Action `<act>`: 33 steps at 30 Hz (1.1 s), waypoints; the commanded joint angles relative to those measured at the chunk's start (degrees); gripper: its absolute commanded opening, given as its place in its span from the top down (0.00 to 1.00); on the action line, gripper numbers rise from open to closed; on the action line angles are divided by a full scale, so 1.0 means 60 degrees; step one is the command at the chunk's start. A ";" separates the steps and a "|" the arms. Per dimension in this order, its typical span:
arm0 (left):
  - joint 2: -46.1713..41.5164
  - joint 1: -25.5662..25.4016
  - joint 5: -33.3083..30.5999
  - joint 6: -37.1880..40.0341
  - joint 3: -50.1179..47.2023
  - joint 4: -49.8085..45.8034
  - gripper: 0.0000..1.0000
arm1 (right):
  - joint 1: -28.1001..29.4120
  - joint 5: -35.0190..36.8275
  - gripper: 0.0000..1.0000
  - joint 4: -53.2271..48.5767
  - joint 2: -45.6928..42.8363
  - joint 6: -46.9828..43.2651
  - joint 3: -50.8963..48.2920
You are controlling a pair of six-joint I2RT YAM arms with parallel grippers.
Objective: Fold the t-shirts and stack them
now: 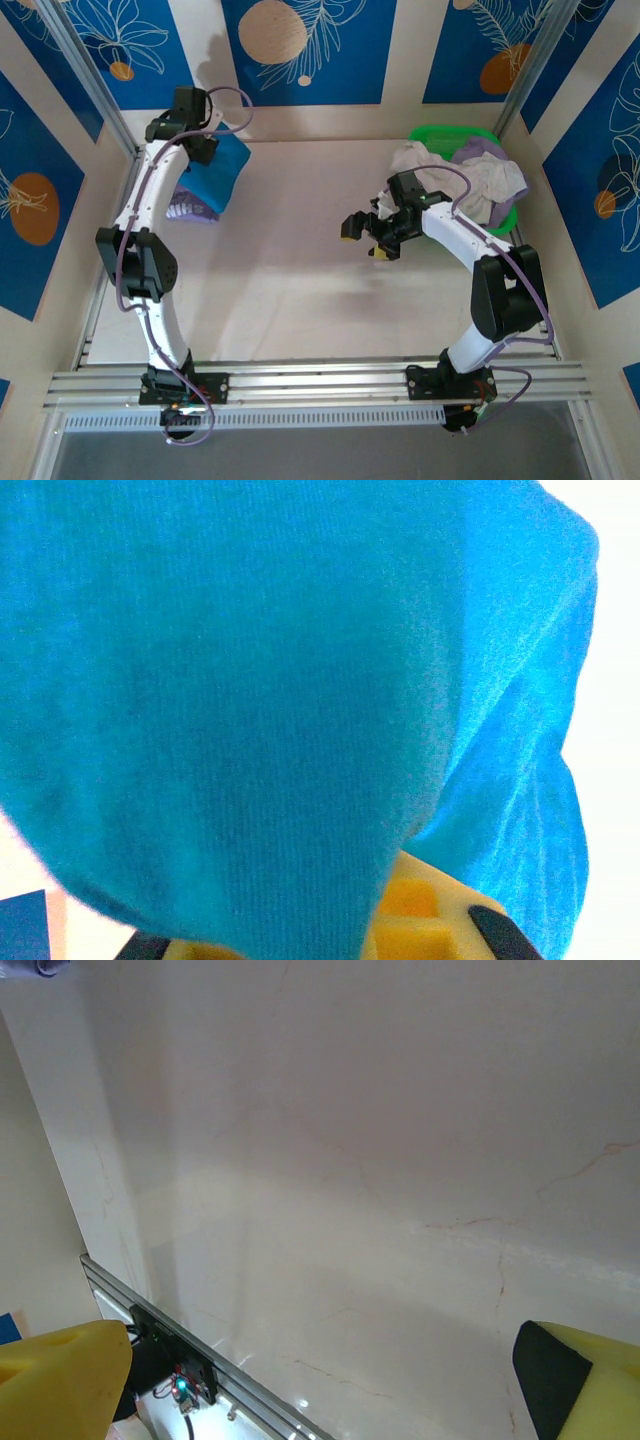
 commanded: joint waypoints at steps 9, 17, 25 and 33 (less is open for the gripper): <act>0.0626 0.0832 0.0833 -0.0100 0.0166 -0.0061 1.00 | 0.0179 0.0086 0.01 -0.0497 0.0289 -0.0141 0.0544; 0.1181 0.1156 0.0842 -0.0159 -0.0065 0.0266 1.00 | 0.0193 0.0166 0.01 -0.0810 0.0419 -0.0259 0.0909; 0.1501 0.1413 0.0604 -0.0275 -0.0227 0.0565 1.00 | 0.0186 0.0244 0.01 -0.1090 0.0440 -0.0346 0.1164; 0.1668 0.1839 0.0571 -0.0257 -0.0177 0.0936 1.00 | 0.0208 0.0255 0.01 -0.1226 0.0487 -0.0319 0.1327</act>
